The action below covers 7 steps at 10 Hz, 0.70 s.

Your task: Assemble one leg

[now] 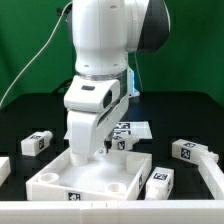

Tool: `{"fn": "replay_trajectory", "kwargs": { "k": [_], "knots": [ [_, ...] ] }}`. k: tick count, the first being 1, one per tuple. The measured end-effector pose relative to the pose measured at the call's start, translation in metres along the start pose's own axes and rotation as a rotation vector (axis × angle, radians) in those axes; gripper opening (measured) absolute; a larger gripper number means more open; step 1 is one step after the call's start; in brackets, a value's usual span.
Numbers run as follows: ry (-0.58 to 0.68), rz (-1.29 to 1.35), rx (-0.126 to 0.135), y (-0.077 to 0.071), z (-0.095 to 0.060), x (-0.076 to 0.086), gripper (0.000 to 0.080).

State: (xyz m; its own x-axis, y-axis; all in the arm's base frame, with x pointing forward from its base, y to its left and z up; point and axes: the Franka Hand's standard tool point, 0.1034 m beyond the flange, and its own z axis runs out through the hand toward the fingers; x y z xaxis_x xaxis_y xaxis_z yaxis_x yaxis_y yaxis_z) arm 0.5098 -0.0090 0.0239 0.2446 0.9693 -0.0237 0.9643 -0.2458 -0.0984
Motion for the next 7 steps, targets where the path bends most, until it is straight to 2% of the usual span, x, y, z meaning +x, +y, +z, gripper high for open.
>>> {"fn": "replay_trajectory", "kwargs": {
  "k": [1,2,4,7],
  "knots": [
    [0.0,-0.084,-0.011,0.0029,0.0,0.0003,0.0056],
    [0.001,-0.172,-0.033,0.0085,-0.0009,0.0025,0.0056],
    [0.002,-0.214,-0.061,0.0124,-0.0019,0.0051,0.0056],
    [0.002,-0.21,-0.06,0.0123,-0.0017,0.0048,0.0054]
  ]
}}
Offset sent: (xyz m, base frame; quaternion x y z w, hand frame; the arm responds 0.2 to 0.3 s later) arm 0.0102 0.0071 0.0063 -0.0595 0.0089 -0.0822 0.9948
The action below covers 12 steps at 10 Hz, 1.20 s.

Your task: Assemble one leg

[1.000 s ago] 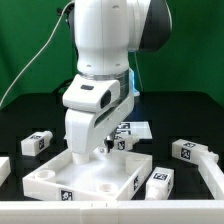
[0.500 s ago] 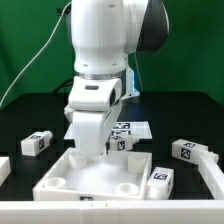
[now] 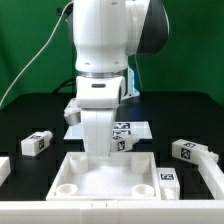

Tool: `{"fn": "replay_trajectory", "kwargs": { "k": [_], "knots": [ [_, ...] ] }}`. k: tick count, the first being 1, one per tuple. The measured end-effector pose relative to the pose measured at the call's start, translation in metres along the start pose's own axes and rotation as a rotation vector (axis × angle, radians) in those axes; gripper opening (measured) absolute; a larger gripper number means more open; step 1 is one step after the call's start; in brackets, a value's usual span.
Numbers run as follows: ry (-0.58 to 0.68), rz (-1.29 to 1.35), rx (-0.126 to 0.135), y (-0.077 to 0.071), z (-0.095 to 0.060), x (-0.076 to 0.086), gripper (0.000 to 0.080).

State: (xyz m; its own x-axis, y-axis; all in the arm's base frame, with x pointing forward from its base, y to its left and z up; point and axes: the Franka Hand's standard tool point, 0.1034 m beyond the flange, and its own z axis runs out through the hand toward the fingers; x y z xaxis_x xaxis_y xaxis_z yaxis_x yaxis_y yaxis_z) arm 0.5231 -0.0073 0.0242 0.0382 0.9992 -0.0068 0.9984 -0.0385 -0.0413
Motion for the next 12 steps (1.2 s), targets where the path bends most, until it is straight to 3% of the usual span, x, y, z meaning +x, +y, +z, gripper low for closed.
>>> {"fn": "replay_trajectory", "kwargs": {
  "k": [1,6,9,10,11,12],
  "knots": [
    [-0.001,-0.012,-0.003,0.001,0.0,0.002,0.0054],
    [0.017,-0.079,-0.01,0.001,-0.003,0.052,0.0054],
    [0.016,-0.073,-0.012,0.002,-0.006,0.052,0.0054],
    [0.014,-0.071,-0.023,0.006,-0.011,0.051,0.0121],
    [0.011,-0.063,-0.041,0.01,-0.021,0.048,0.0261],
    [0.007,-0.051,-0.058,0.014,-0.032,0.041,0.0261]
  ]
}}
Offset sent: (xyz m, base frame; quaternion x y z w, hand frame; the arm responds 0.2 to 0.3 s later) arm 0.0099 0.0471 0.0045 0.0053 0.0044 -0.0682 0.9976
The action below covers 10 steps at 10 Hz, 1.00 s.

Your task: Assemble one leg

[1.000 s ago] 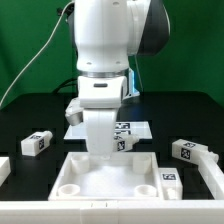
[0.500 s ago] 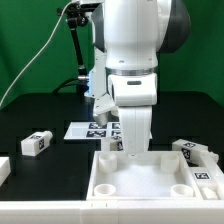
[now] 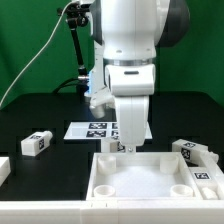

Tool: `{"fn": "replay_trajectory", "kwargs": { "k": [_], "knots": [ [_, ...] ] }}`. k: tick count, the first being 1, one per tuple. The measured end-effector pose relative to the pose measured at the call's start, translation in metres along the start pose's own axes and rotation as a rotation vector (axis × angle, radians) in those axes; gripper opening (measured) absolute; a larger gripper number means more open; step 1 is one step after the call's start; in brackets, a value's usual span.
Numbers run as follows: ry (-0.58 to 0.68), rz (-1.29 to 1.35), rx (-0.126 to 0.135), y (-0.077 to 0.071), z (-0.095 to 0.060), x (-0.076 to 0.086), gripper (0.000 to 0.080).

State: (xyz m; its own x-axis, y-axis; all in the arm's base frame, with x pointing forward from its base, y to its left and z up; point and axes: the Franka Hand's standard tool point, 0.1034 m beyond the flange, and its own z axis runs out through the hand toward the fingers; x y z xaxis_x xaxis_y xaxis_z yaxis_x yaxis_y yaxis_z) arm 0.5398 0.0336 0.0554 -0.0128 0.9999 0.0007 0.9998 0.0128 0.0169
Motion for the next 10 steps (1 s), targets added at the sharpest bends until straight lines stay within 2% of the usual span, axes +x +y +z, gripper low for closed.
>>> {"fn": "replay_trajectory", "kwargs": {
  "k": [1,2,3,5,7,10],
  "knots": [
    [-0.008,0.022,-0.018,0.003,-0.012,-0.014,0.0455],
    [-0.017,0.053,-0.03,0.001,-0.022,-0.029,0.058],
    [-0.024,0.106,-0.031,-0.004,-0.025,-0.041,0.0628],
    [-0.03,0.178,-0.04,-0.022,-0.021,-0.067,0.0645],
    [-0.026,0.209,-0.039,-0.019,-0.022,-0.061,0.0648],
    [-0.022,0.427,-0.04,-0.02,-0.021,-0.061,0.0649]
  ]
}}
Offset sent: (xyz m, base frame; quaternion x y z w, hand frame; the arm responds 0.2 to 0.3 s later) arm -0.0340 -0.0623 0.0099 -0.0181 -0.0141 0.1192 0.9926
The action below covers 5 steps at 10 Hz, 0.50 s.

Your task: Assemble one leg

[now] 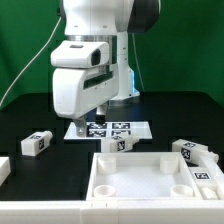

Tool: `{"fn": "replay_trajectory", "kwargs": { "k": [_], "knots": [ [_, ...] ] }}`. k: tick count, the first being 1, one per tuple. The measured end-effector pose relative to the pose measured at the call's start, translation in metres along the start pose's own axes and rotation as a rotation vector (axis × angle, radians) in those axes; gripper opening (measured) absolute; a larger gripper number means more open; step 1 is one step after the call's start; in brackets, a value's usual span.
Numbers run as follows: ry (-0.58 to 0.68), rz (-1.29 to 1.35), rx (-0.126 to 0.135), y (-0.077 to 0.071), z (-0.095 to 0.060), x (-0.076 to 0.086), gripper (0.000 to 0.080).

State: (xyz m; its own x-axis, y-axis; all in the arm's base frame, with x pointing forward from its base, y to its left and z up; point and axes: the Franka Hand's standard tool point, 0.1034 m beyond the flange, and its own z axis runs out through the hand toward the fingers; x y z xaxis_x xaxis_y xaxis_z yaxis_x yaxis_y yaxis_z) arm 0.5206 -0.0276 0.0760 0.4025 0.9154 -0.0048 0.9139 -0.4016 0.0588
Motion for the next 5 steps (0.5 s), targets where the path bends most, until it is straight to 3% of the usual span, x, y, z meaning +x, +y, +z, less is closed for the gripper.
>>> {"fn": "replay_trajectory", "kwargs": {
  "k": [3,5],
  "knots": [
    [0.017,0.458,0.008,-0.002,0.005,-0.019,0.0649],
    [0.063,0.637,-0.035,-0.009,0.016,-0.03,0.0649]
  ]
}}
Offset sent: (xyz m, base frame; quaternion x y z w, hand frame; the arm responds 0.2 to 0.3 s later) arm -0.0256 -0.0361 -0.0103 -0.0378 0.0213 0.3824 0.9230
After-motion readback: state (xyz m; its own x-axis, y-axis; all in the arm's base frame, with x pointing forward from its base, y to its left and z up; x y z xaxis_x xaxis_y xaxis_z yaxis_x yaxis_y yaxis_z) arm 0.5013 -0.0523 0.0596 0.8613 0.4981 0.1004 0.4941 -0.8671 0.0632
